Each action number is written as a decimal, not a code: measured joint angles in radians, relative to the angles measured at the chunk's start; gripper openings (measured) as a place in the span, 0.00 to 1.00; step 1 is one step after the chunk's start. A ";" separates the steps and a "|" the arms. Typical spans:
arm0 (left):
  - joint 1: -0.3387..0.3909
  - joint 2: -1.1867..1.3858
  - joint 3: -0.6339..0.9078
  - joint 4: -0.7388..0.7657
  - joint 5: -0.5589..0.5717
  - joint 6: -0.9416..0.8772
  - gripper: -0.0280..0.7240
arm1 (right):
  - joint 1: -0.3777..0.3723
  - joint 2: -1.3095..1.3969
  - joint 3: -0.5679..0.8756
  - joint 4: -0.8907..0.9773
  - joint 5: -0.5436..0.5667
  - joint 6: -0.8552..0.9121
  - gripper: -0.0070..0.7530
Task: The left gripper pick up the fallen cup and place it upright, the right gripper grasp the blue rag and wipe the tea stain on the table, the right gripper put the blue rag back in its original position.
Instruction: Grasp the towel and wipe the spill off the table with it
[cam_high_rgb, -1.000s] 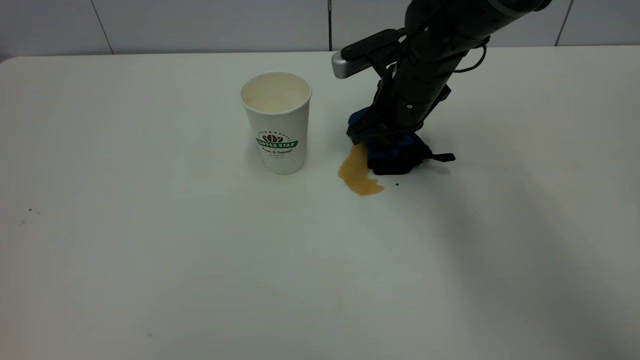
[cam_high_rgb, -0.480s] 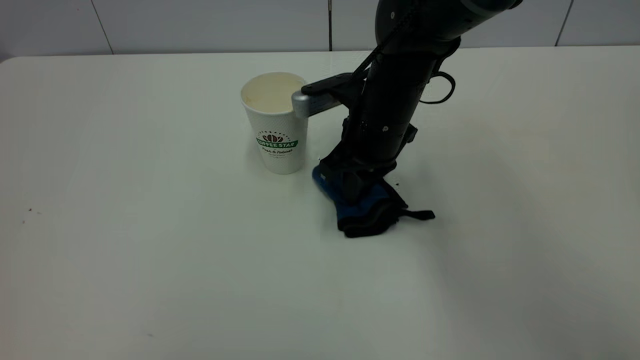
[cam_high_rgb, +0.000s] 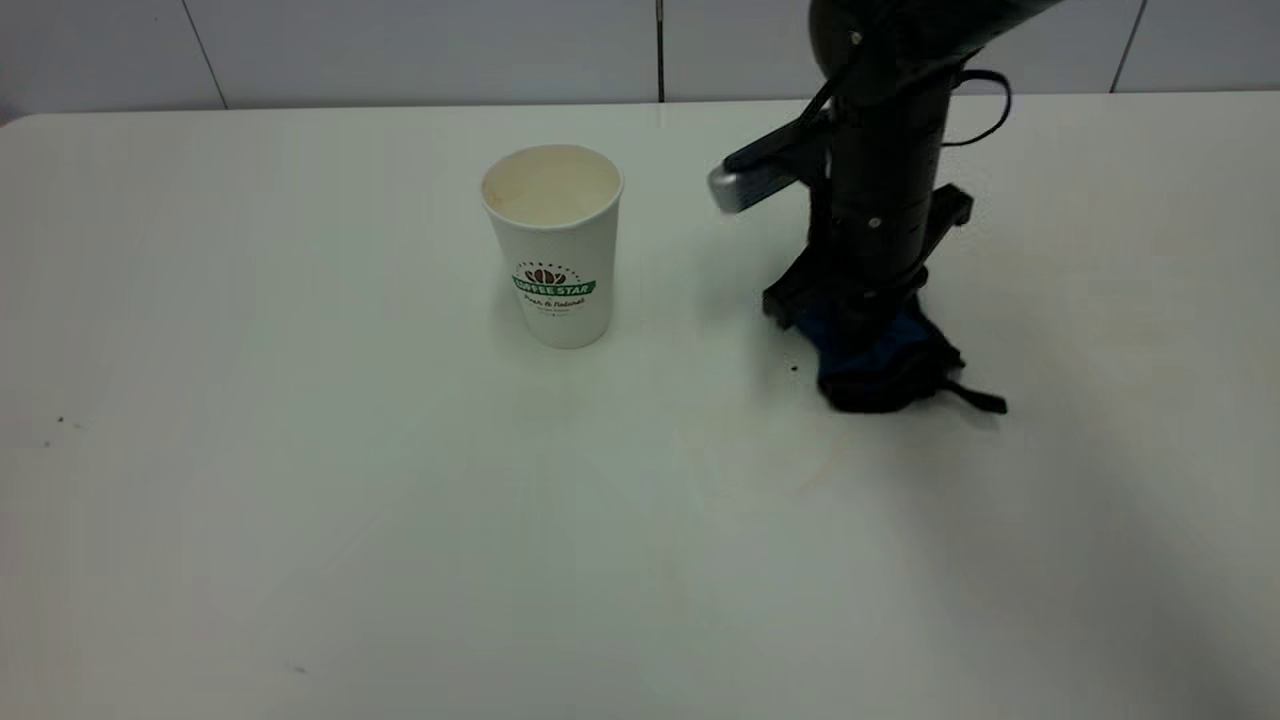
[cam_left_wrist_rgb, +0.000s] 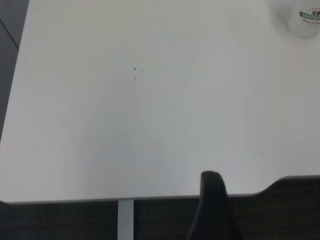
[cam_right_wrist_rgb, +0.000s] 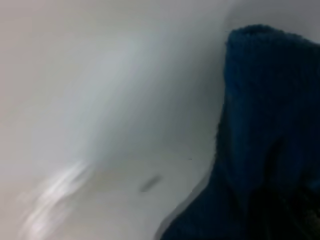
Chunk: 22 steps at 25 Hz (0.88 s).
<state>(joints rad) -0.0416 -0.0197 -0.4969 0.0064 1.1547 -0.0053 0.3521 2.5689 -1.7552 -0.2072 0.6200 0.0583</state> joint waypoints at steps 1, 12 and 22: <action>0.000 0.000 0.000 0.000 0.000 0.000 0.79 | -0.011 0.000 0.000 -0.028 -0.038 0.041 0.07; 0.000 0.000 0.000 0.000 0.000 0.000 0.79 | 0.059 0.000 0.000 0.463 -0.084 -0.211 0.07; 0.000 0.000 0.000 0.000 0.000 0.000 0.79 | 0.054 0.000 0.000 0.520 0.286 -0.406 0.07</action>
<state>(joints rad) -0.0416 -0.0197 -0.4969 0.0064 1.1547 -0.0053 0.4062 2.5689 -1.7552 0.3123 0.9063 -0.3481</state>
